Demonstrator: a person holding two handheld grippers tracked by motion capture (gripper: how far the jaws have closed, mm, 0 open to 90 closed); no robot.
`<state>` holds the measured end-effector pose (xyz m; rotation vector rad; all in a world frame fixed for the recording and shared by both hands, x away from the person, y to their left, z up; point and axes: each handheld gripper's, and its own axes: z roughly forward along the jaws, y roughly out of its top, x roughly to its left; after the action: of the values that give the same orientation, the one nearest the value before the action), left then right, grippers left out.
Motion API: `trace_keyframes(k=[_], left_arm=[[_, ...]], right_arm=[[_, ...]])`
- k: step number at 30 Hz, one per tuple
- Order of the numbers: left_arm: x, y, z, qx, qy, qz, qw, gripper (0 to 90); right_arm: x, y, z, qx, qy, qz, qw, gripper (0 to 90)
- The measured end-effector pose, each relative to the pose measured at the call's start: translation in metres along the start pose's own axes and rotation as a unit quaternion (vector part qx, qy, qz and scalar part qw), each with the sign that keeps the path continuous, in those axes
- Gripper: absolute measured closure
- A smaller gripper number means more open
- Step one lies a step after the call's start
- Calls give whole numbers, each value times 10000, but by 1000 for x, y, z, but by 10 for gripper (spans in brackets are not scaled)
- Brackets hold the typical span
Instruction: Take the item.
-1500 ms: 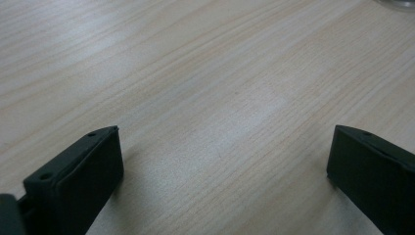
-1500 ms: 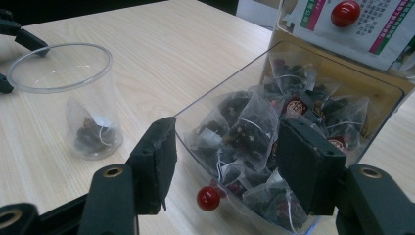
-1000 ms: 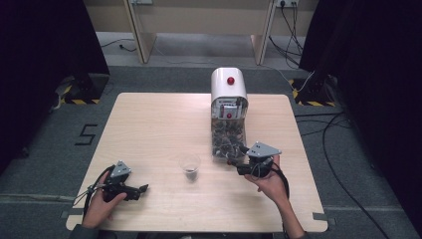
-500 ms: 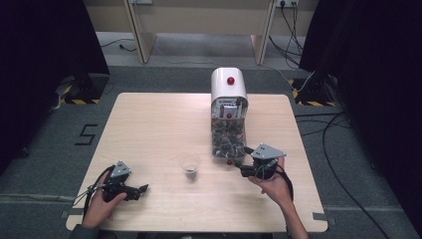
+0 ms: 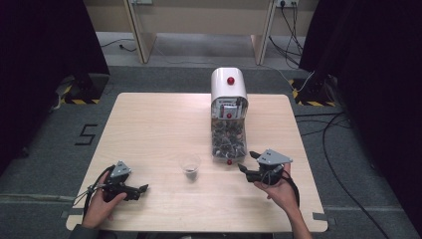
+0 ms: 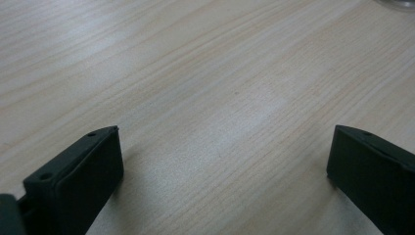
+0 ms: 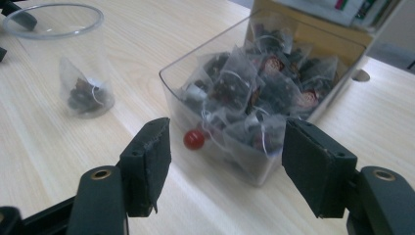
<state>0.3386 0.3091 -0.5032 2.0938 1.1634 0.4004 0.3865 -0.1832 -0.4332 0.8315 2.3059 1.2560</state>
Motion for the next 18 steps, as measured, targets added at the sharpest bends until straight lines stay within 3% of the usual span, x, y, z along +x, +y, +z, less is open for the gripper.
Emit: trace_keyframes(k=[2, 6, 18], left_arm=[[0, 0, 0, 0, 0, 0, 10000, 0], [0, 0, 0, -1, 0, -1, 10000, 0], [0, 0, 0, -2, 0, -1, 10000, 0]], right_arm=[[1, -2, -4, -65, 95, 120, 9999, 357], [6, -3, -3, 8, 108, -48, 9999, 356], [6, -15, -4, 180, 105, 46, 9998, 355]])
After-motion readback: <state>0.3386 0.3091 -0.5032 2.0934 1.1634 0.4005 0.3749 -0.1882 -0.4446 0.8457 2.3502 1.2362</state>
